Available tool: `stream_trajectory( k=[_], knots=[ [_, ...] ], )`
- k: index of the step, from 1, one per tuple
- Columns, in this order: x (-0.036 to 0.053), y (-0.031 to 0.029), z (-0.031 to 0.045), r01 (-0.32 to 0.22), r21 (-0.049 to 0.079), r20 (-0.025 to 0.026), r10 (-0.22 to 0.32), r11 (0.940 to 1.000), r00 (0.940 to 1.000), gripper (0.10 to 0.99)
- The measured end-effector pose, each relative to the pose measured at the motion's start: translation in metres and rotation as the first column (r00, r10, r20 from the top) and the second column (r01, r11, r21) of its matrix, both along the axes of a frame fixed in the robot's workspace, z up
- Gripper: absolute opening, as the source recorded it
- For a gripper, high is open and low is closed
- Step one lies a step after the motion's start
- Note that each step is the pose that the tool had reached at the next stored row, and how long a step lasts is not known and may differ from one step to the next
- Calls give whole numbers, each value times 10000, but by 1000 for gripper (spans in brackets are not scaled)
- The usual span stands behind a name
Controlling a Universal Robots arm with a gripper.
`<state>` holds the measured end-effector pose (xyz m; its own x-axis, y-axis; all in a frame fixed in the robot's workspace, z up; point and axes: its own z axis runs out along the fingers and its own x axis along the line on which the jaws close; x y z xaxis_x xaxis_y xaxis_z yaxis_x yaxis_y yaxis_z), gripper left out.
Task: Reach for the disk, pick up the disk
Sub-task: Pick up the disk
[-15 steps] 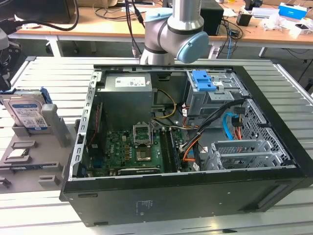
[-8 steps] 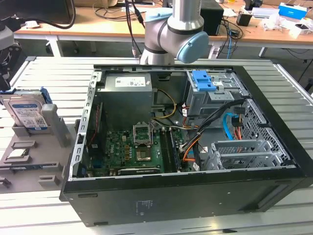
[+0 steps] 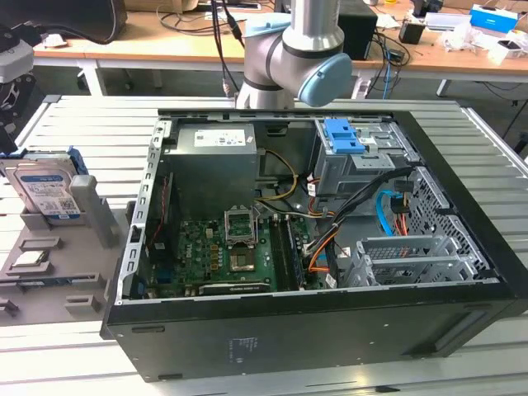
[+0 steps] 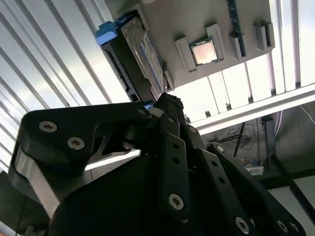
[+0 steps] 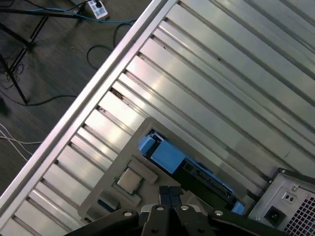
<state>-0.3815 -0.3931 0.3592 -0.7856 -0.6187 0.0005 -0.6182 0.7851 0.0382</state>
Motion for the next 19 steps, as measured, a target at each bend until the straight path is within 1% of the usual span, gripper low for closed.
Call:
stream_trajectory(
  k=[2, 3, 7, 9, 14, 18, 19],
  knots=[
    [0, 0, -1, -288, 0, 1, 288, 9996, 9996, 106],
    [0, 0, 0, -486, 0, 0, 486, 9988, 9988, 106],
    [0, 0, 0, -963, 0, 0, 963, 9953, 9953, 106],
    [0, 0, 0, -1339, 0, 1, 1339, 9910, 9910, 106],
    [0, 0, 0, -1908, 0, 0, 1908, 9816, 9816, 106],
    [0, 0, 0, -2384, 0, 0, 2384, 9712, 9712, 106],
    [0, 0, 0, -2562, 0, 1, 2562, 9666, 9666, 106]
  ],
)
